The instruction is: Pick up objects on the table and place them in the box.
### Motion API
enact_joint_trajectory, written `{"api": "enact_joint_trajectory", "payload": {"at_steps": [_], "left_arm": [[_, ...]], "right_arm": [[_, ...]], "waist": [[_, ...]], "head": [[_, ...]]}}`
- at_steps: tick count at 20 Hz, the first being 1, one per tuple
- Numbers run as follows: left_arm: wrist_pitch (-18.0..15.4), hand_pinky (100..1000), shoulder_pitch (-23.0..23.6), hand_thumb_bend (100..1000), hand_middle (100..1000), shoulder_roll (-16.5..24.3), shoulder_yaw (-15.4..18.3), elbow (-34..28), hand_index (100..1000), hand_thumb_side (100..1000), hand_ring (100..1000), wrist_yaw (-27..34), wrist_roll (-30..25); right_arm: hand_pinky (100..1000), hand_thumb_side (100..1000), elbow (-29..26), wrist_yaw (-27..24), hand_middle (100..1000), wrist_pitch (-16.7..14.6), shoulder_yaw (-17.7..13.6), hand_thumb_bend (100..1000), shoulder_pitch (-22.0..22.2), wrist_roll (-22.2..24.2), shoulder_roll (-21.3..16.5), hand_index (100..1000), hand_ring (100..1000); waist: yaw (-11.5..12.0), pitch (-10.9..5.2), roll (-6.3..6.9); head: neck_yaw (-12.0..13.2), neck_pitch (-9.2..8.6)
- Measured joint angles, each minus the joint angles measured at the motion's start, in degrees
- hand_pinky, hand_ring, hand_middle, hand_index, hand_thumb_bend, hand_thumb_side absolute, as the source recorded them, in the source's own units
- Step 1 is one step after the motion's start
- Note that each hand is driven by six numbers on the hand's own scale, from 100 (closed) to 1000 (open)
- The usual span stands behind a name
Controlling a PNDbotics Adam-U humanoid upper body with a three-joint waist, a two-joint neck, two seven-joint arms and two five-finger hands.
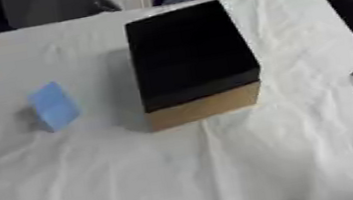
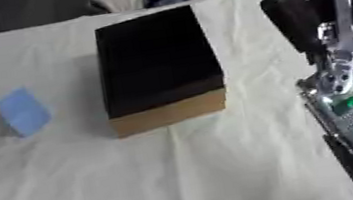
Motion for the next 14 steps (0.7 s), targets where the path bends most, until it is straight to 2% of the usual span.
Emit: {"api": "enact_joint_trajectory", "payload": {"at_steps": [4, 6, 8, 12, 14], "left_arm": [[0.9, 891, -2.8, 452, 808, 0.0, -1.9, 3.8, 958, 540, 769, -2.4, -4.8], [1.6, 892, -3.8, 580, 816, 0.0, -2.8, 5.1, 960, 502, 784, -4.1, -8.0], [2.4, 898, -5.1, 658, 827, 0.3, -3.7, 6.2, 966, 474, 797, -6.0, -11.8], [3.2, 919, -7.8, 791, 854, 0.4, -5.2, 8.5, 975, 421, 829, -9.4, -20.2], [3.4, 930, -9.1, 816, 860, 0.4, -5.8, 9.7, 978, 406, 838, -10.7, -24.6]], "right_arm": [[850, 426, 0.0, 0.0, 601, 0.1, 0.0, 100, 0.0, 0.1, 0.0, 781, 810], [849, 425, 0.0, 0.0, 601, 0.1, 0.0, 100, 0.0, 0.1, -0.1, 781, 810], [849, 425, 0.0, 0.0, 600, 0.1, 0.0, 100, 0.0, 0.1, -0.2, 781, 810], [849, 424, 0.0, 0.0, 600, 0.2, 0.0, 100, 0.0, 0.1, -0.3, 781, 809], [849, 424, 0.0, 0.0, 600, 0.3, 0.0, 100, 0.0, 0.1, -0.4, 781, 809]], "waist": [[-0.2, 0.00, -0.17], [-0.2, 0.00, -0.22], [-0.2, 0.00, -0.25], [0.1, 0.00, -0.32], [0.1, -0.01, -0.32]], "head": [[-0.3, 0.71], [-0.3, 0.97], [-0.3, 0.97], [-0.3, 0.97], [-0.3, 0.97]]}}
